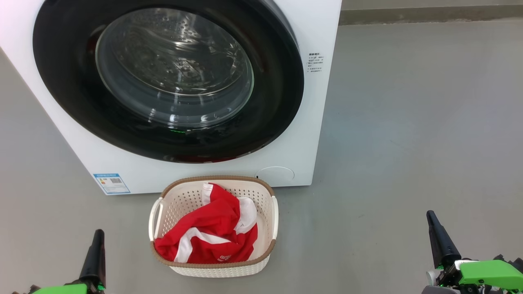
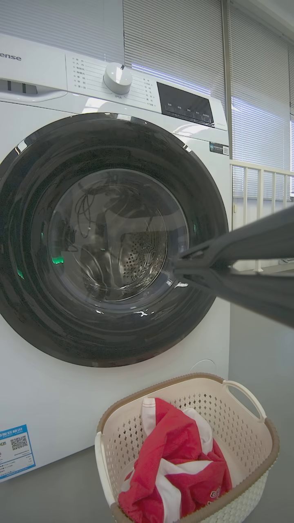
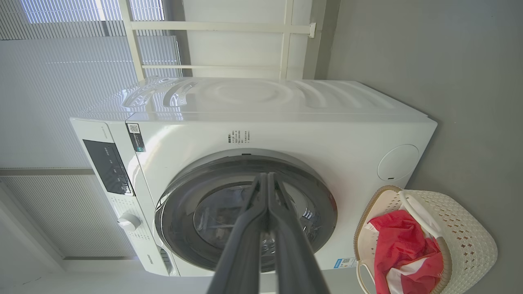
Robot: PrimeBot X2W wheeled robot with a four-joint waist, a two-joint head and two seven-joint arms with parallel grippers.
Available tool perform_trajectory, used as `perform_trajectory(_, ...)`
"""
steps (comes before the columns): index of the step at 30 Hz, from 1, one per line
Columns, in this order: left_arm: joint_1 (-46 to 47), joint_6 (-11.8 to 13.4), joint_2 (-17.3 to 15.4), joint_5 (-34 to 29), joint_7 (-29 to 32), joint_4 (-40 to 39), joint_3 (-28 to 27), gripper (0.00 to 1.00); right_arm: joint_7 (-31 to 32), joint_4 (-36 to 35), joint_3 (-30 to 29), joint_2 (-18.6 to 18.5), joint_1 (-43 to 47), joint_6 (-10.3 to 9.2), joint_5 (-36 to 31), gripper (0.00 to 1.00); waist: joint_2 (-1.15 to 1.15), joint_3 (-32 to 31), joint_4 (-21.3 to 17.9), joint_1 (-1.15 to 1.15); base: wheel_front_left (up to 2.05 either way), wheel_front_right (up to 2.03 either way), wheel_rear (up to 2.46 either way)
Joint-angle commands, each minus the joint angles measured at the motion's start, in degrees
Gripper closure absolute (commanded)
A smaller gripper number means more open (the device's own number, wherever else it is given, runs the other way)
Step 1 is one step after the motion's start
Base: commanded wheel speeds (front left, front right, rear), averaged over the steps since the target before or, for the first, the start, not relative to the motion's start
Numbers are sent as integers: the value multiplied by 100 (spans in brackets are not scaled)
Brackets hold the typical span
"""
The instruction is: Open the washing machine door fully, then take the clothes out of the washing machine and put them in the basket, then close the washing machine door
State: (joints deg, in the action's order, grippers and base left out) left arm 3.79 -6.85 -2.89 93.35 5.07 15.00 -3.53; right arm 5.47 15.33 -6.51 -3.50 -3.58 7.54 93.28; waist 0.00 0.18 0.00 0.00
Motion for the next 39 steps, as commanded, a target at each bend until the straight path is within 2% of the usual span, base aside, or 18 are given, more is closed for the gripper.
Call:
perform_trajectory(1,231,-64,-71,-36,62,-100,-200,100,22,-136,98,-11,-250,-5,-29,100,0,0,0,0,0,0,0)
perform_trajectory(39,235,-64,-42,-71,96,-98,-242,100,56,-134,56,18,-254,-5,-64,100,0,0,0,0,0,0,0)
